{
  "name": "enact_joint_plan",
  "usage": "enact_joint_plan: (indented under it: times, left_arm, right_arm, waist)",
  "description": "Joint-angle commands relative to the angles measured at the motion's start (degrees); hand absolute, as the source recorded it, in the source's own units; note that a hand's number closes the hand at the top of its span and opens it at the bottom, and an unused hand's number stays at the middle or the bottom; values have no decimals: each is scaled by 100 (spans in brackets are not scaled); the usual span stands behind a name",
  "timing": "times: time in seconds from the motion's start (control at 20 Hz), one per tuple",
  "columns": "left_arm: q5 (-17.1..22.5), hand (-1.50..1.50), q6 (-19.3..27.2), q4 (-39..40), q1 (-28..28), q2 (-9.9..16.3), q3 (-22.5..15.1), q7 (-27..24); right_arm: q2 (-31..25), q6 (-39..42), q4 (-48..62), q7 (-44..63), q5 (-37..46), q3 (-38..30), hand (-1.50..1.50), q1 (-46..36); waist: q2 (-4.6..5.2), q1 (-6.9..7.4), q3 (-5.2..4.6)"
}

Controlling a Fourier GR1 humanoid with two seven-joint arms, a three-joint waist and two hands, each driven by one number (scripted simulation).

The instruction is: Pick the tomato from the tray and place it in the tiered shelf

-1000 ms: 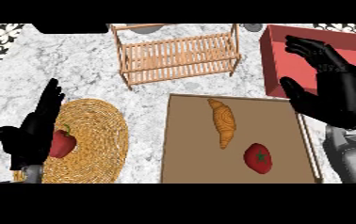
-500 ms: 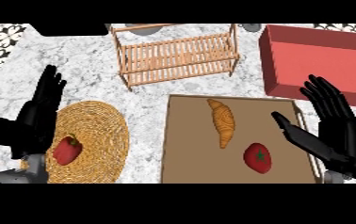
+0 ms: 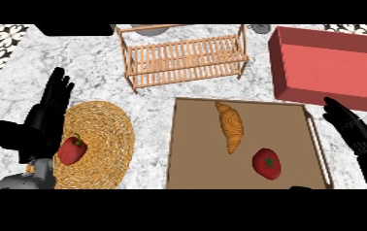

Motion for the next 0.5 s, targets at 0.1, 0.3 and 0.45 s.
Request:
enact_joint_plan:
  times: [0.1, 0.3, 0.45]
  left_arm:
    - [-103, 0, 7, -198, -109, -28, -138, 96]
    - [-13, 0, -69, -151, -120, -8, -62, 155]
    - [-181, 0, 64, 67, -263, -110, -91, 119]
  right_arm:
    - [-1495, 528, -541, 1798, 1229, 279, -150, -166]
    - [-1835, 839, -906, 3254, 1868, 807, -150, -506]
    - [-1896, 1226, -1200, 4547, 1817, 1017, -150, -1124]
  waist:
    - [10, 138, -25]
    - [33, 250, -18]
    - [47, 240, -9]
